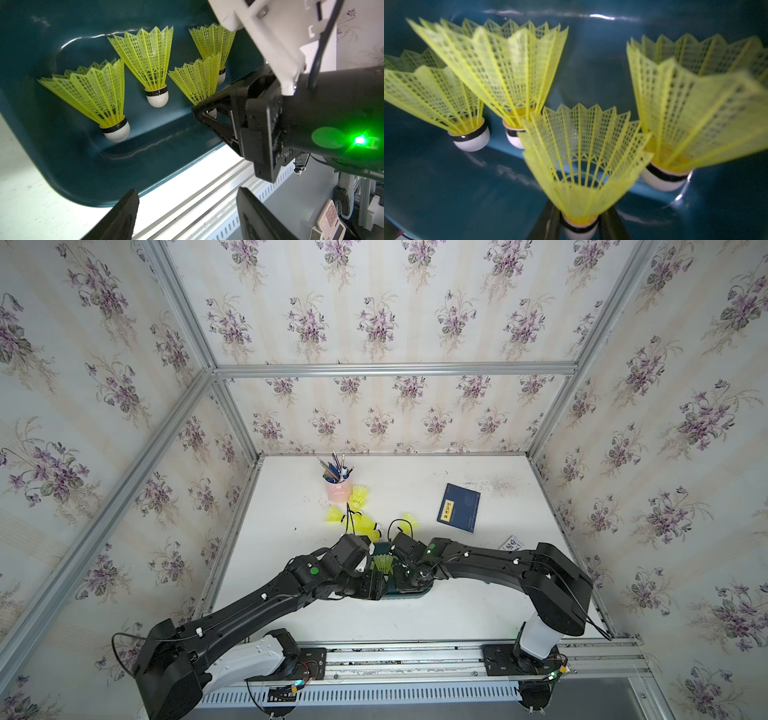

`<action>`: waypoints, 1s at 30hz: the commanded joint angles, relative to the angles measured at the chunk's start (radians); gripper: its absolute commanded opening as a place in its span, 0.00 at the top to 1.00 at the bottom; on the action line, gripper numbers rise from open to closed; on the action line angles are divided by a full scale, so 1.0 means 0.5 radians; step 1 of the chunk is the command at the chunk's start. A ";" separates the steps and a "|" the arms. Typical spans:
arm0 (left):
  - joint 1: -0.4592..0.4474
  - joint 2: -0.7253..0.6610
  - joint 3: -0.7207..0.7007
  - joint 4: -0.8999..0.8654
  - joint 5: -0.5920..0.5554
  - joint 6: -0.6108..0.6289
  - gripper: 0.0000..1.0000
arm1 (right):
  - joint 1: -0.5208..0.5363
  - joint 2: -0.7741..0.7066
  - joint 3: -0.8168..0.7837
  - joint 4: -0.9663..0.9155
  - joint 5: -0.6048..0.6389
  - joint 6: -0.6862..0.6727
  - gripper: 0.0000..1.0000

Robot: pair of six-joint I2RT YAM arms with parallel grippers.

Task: Put the shuttlecocks into the storage box
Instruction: Place the shuttlecock in the storage box.

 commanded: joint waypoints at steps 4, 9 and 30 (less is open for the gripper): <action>-0.002 0.008 0.015 0.023 -0.011 0.007 0.22 | 0.000 0.018 0.015 -0.001 0.015 -0.009 0.66; -0.002 0.008 0.020 0.021 -0.014 0.008 0.22 | -0.005 0.021 0.023 -0.006 0.018 -0.008 0.62; -0.002 -0.056 0.114 -0.035 -0.080 0.016 0.22 | -0.006 -0.232 0.176 -0.228 0.045 0.018 0.53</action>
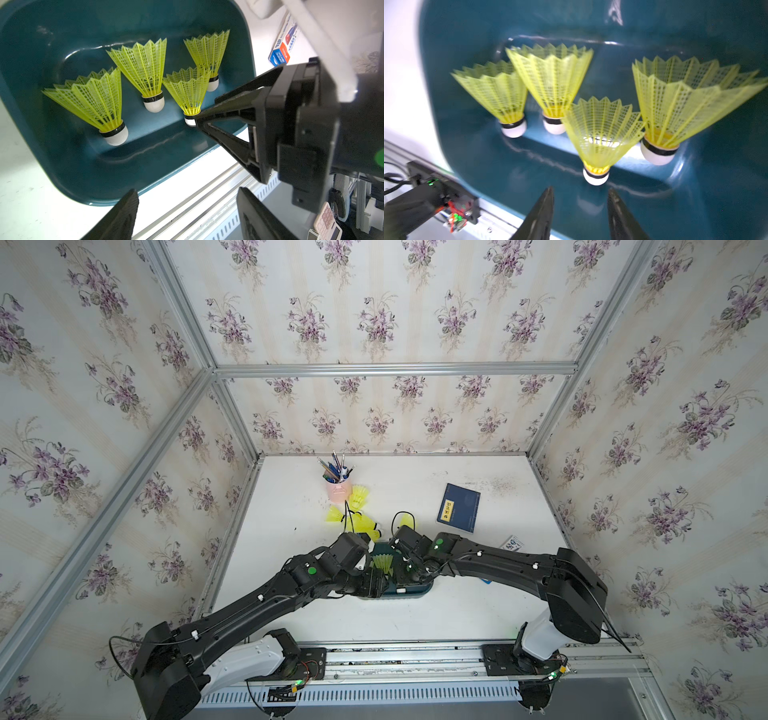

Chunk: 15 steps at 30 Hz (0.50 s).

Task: Put the shuttlecocks into the storage box
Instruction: Place the shuttlecock in the storage box, then pick up the shuttlecock at the center of the board.

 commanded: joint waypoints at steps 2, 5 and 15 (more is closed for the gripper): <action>0.004 0.000 0.114 -0.062 -0.071 0.050 0.22 | -0.008 -0.067 0.116 -0.136 0.072 0.022 0.53; 0.033 0.036 0.221 -0.112 -0.072 0.088 0.22 | -0.044 -0.081 0.215 -0.201 0.095 0.010 0.54; 0.279 0.188 0.436 -0.166 0.053 0.238 0.22 | -0.288 0.025 0.518 -0.258 0.112 -0.041 0.58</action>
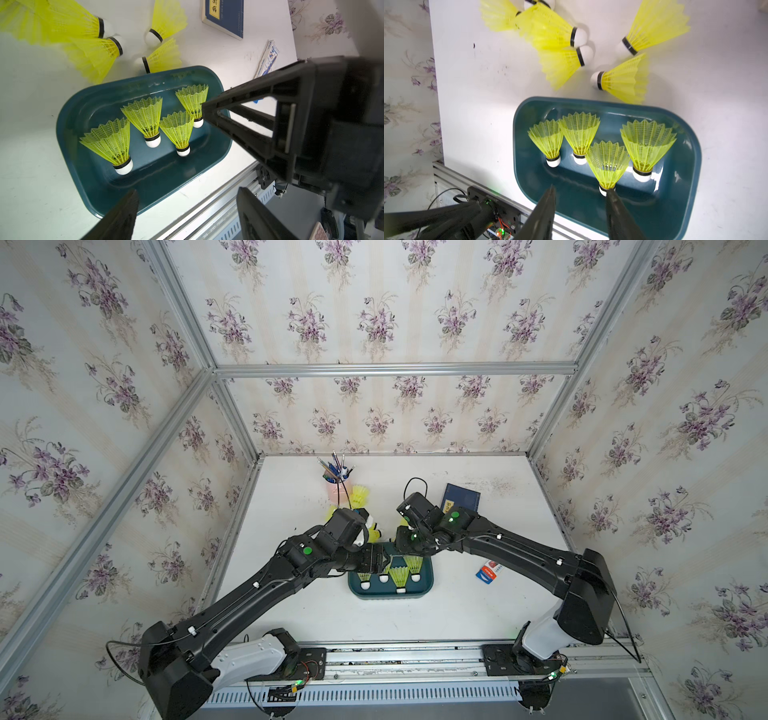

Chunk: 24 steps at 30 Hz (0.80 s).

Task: Put the shuttlecocks into the storage box
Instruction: Pick up the shuttlecock at the center of the board.

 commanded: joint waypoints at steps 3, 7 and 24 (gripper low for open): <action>0.139 0.074 0.048 -0.028 0.125 0.117 0.22 | -0.082 0.110 0.124 -0.041 0.025 -0.014 0.59; 0.222 0.148 0.102 -0.021 0.207 0.163 0.22 | -0.133 0.203 0.186 -0.041 0.037 0.020 0.59; 0.507 0.522 0.261 0.038 0.390 0.371 0.23 | -0.234 0.576 0.431 0.008 0.078 0.288 0.62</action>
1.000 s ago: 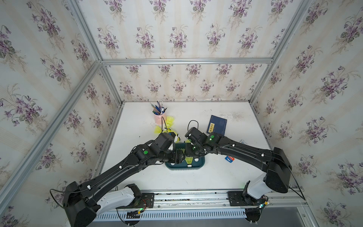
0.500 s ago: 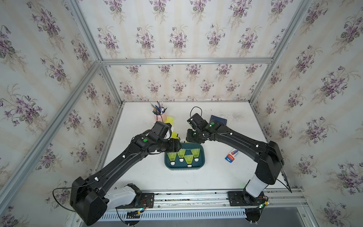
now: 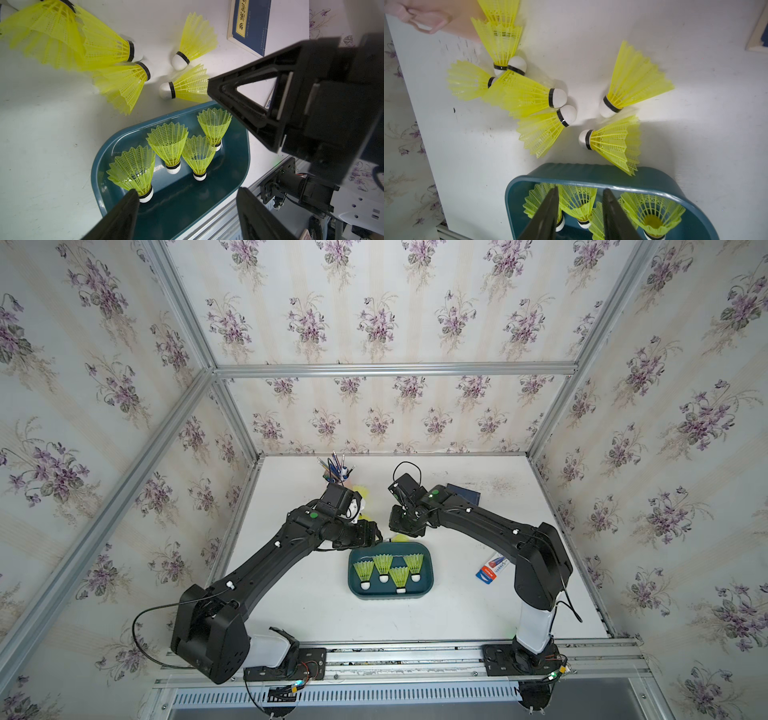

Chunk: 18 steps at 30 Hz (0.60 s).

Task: Put the shuttlecocks into the storage box
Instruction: Pick up the shuttlecock at the center of the board.

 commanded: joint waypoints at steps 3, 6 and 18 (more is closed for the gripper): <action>0.040 0.116 0.055 0.062 0.063 0.096 0.23 | -0.042 0.096 0.054 0.040 0.002 0.161 0.63; 0.052 0.150 0.066 0.090 0.078 0.100 0.23 | -0.048 0.195 0.126 0.028 0.018 0.213 0.62; 0.095 0.257 0.078 0.180 0.128 0.108 0.23 | -0.094 0.507 0.351 -0.011 0.044 0.268 0.63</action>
